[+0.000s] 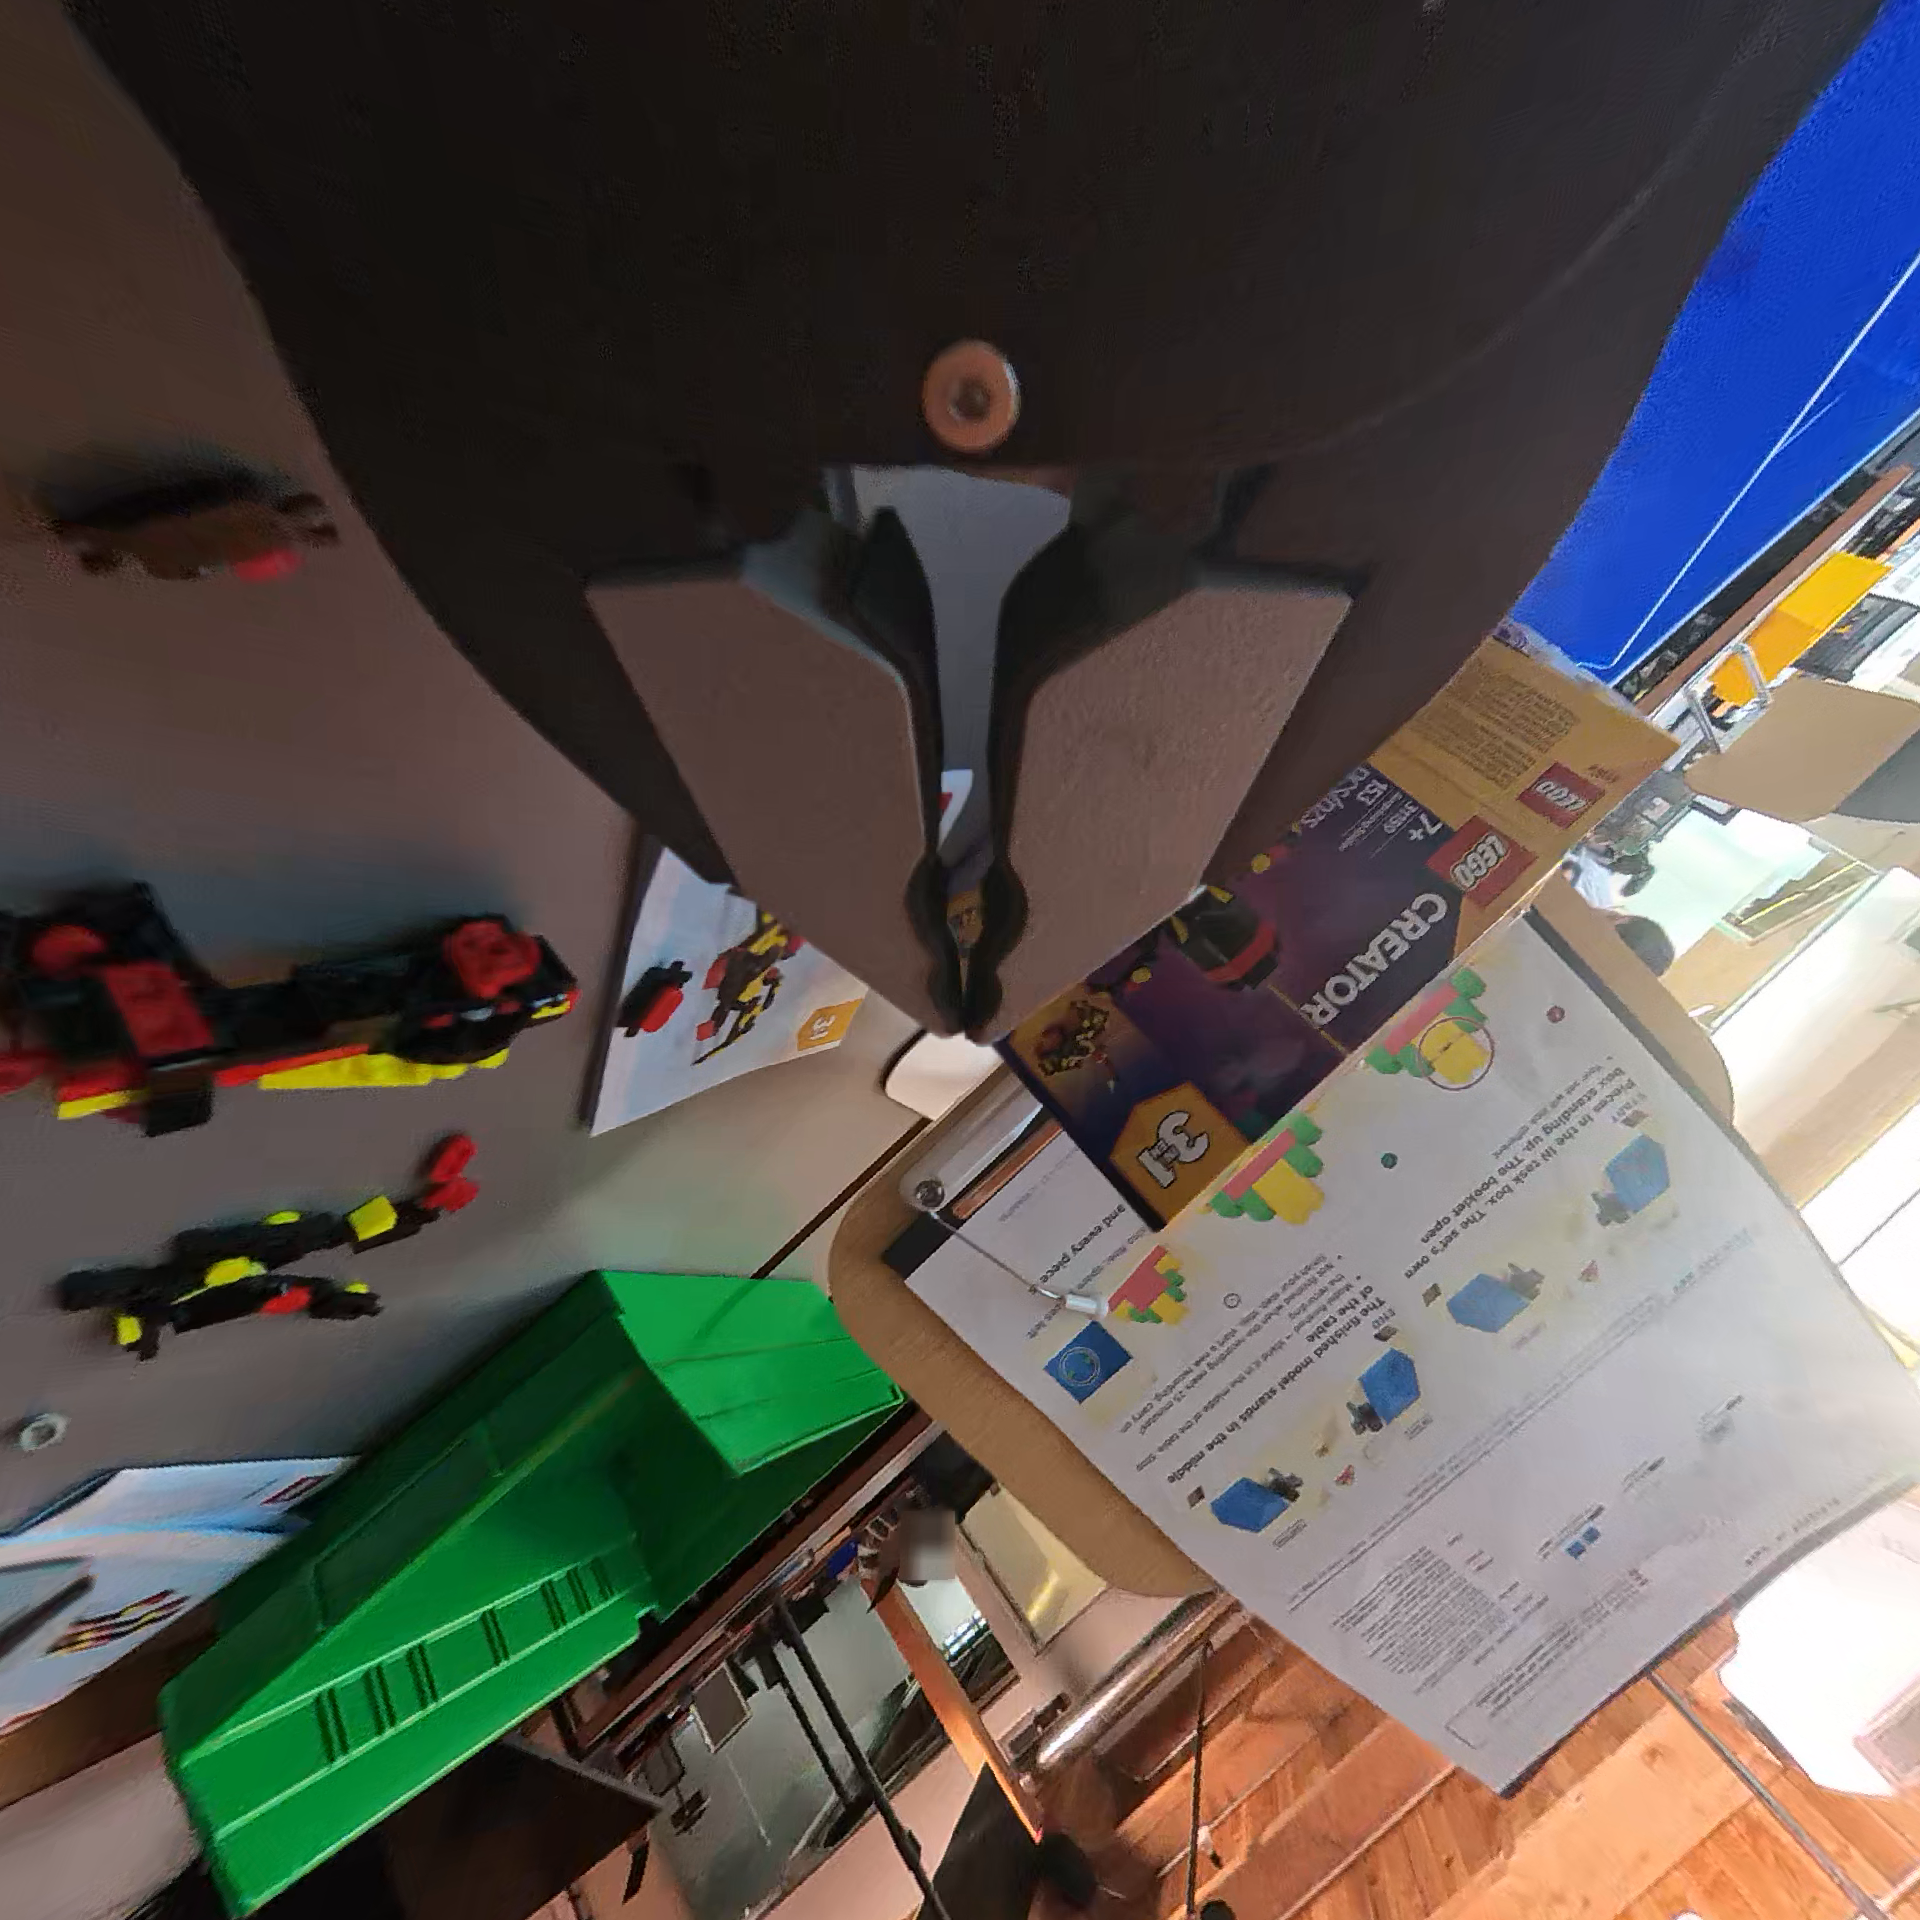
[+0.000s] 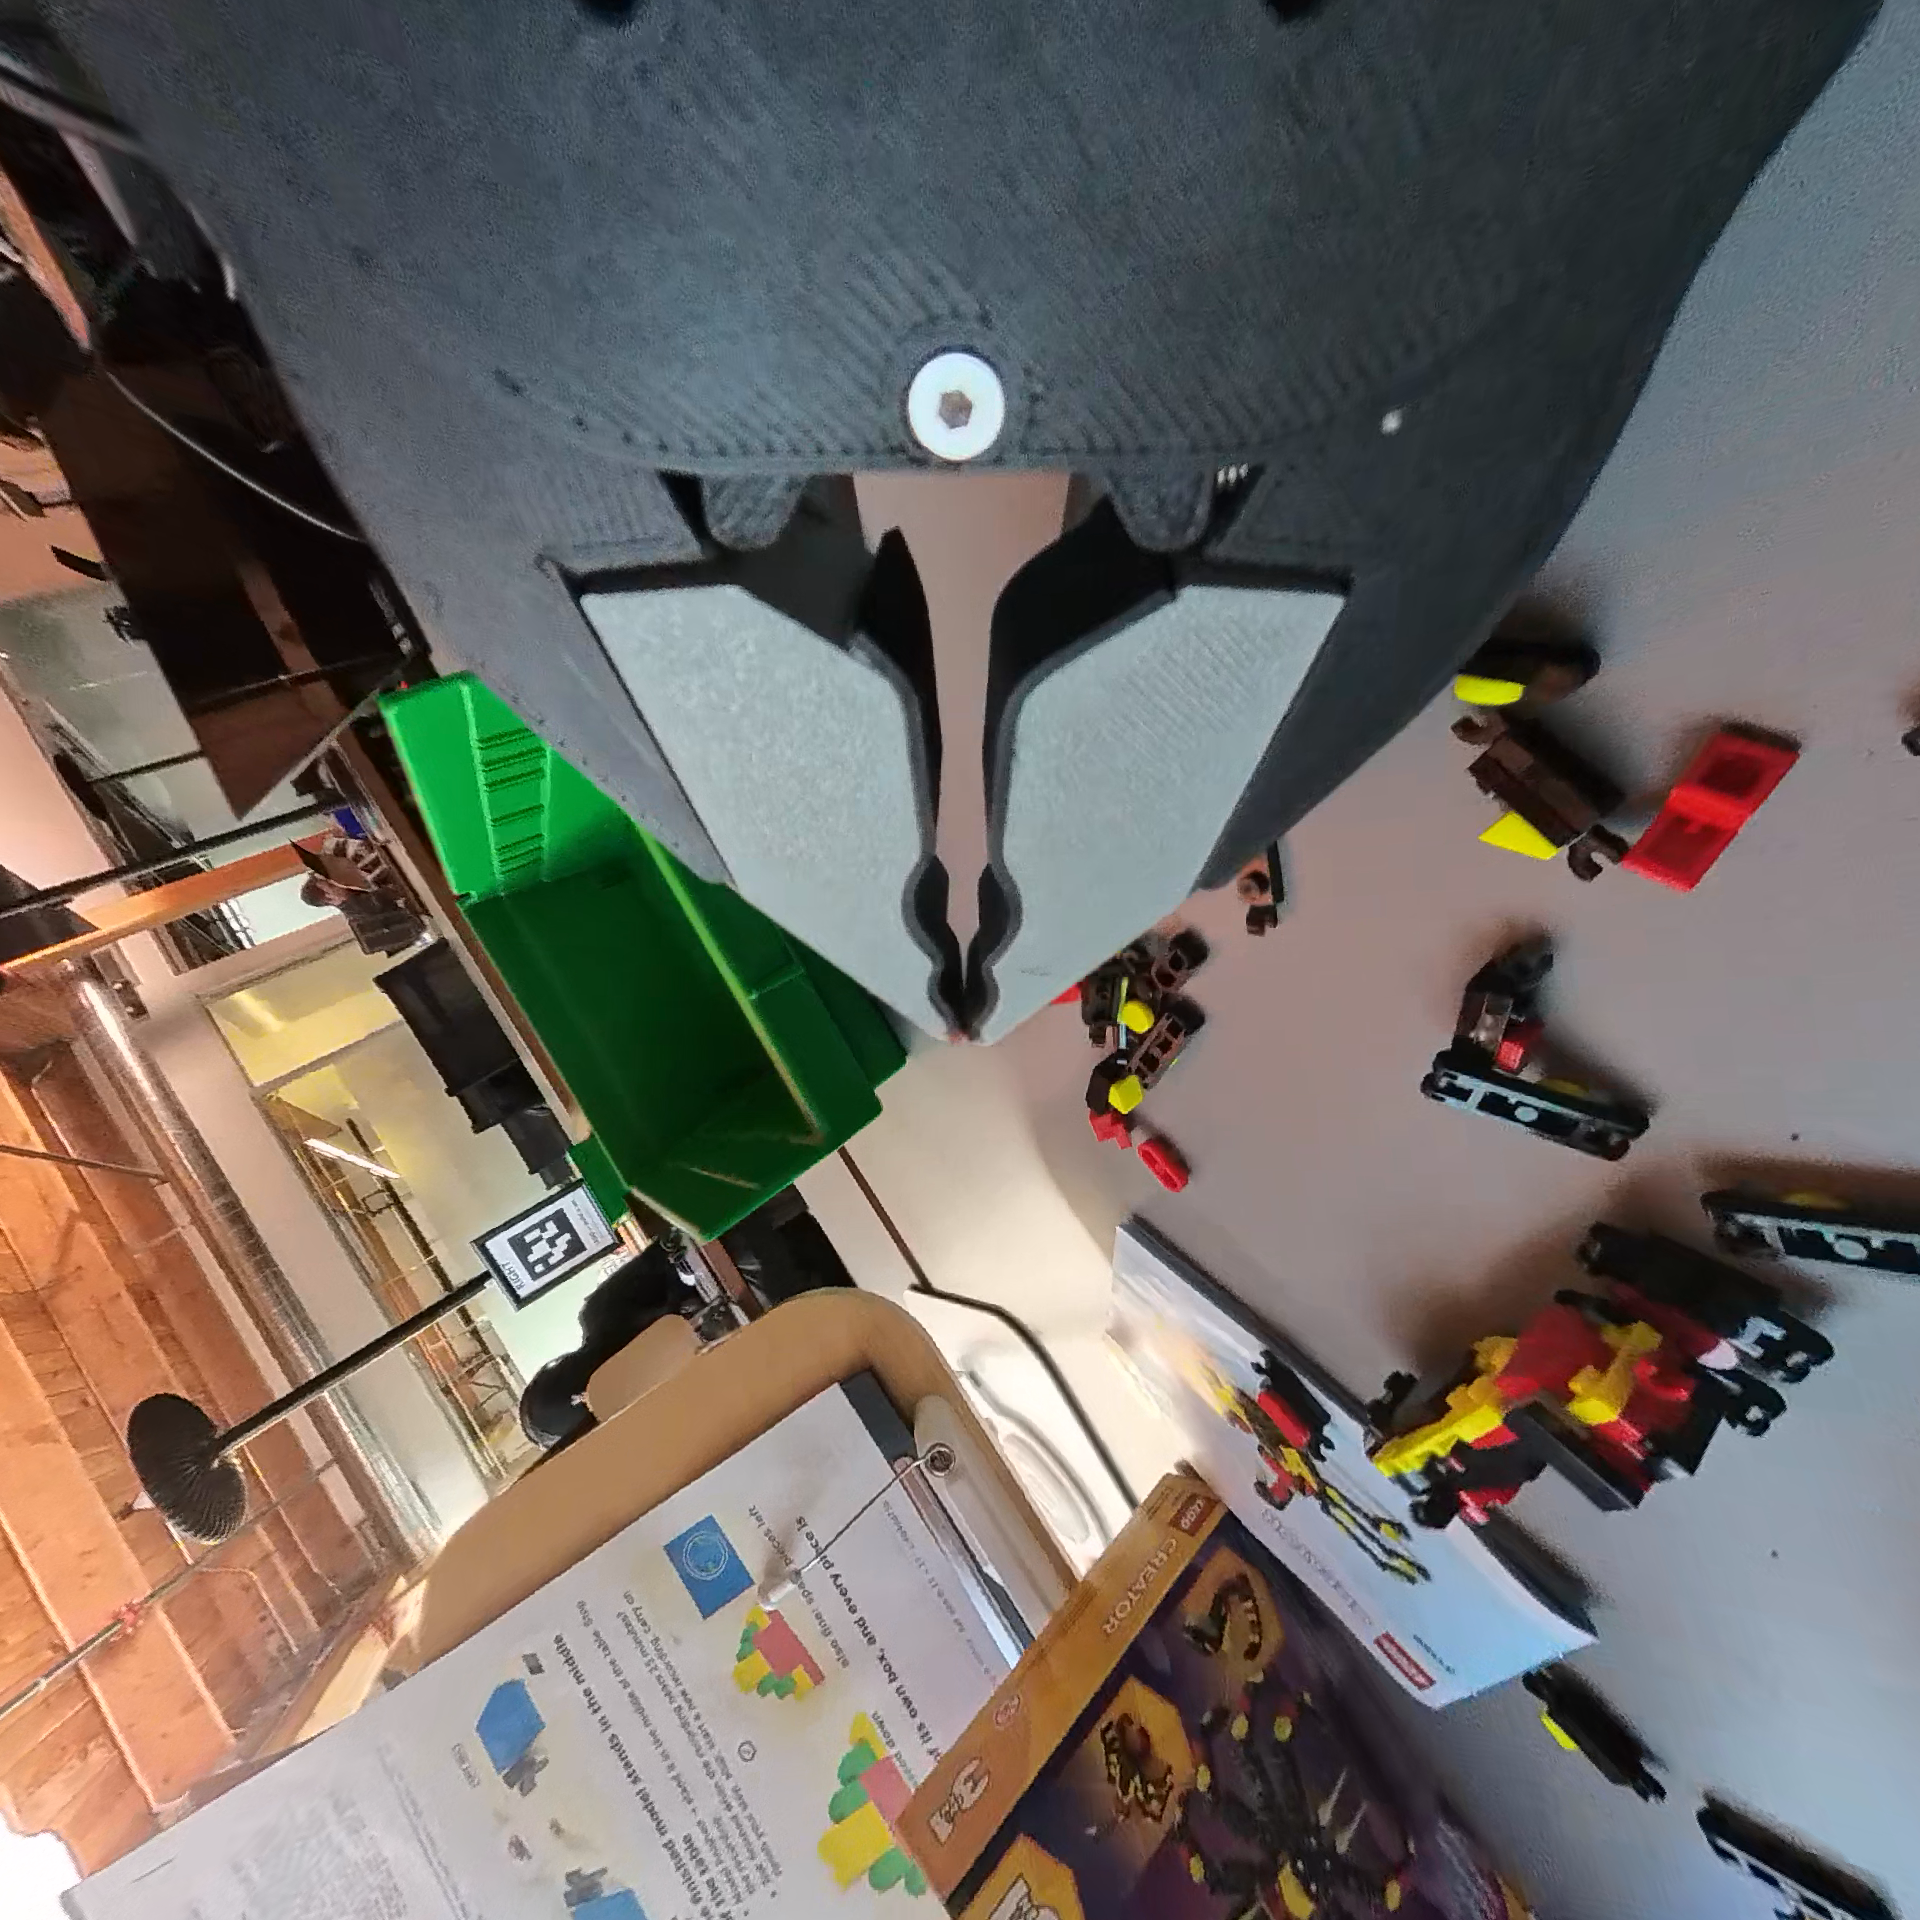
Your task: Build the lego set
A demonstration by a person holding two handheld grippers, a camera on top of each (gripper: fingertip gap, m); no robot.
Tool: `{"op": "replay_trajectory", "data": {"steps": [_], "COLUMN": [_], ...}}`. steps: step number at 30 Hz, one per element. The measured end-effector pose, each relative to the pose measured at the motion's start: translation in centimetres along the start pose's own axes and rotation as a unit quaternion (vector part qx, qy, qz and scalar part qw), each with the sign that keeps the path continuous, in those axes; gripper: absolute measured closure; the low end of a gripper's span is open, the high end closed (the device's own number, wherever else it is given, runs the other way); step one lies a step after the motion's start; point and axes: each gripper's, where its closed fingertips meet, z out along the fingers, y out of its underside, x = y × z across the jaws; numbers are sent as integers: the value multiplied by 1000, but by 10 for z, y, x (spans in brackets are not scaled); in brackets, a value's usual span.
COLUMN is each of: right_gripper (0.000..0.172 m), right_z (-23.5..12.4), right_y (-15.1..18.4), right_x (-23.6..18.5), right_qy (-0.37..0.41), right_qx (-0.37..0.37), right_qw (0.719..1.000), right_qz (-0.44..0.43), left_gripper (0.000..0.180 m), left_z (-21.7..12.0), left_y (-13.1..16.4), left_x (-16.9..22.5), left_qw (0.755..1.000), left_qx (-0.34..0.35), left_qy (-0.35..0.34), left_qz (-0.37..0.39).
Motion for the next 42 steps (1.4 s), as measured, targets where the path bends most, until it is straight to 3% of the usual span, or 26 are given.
{"op": "replay_trajectory", "data": {"steps": [9,17,25,31,34,42], "right_gripper": [172,172,172,172,153,135], "right_z": [-11,-23,-40,-42,-41,-35], "right_y": [-17,-22,-10,-26,-30,-37], "right_x": [17,42,79,62,58,50], "right_qy": [-6,-9,-4,-36,-50,-85], "right_qx": [69,131,199,207,207,216], "right_qw": [993,971,915,917,913,905], "right_qz": [94,200,352,339,348,358], "left_gripper": [180,180,180,180,178,144], "left_z": [-4,-21,-23,-24,-26,-34], "left_y": [-24,-43,-46,-47,-48,-47], "left_x": [26,17,33,48,58,101], "left_qw": [997,972,977,981,977,953], "left_qx": [48,110,103,99,99,64], "left_qy": [53,119,138,152,178,294], "left_qz": [-17,-172,-124,-75,-65,-25]}}
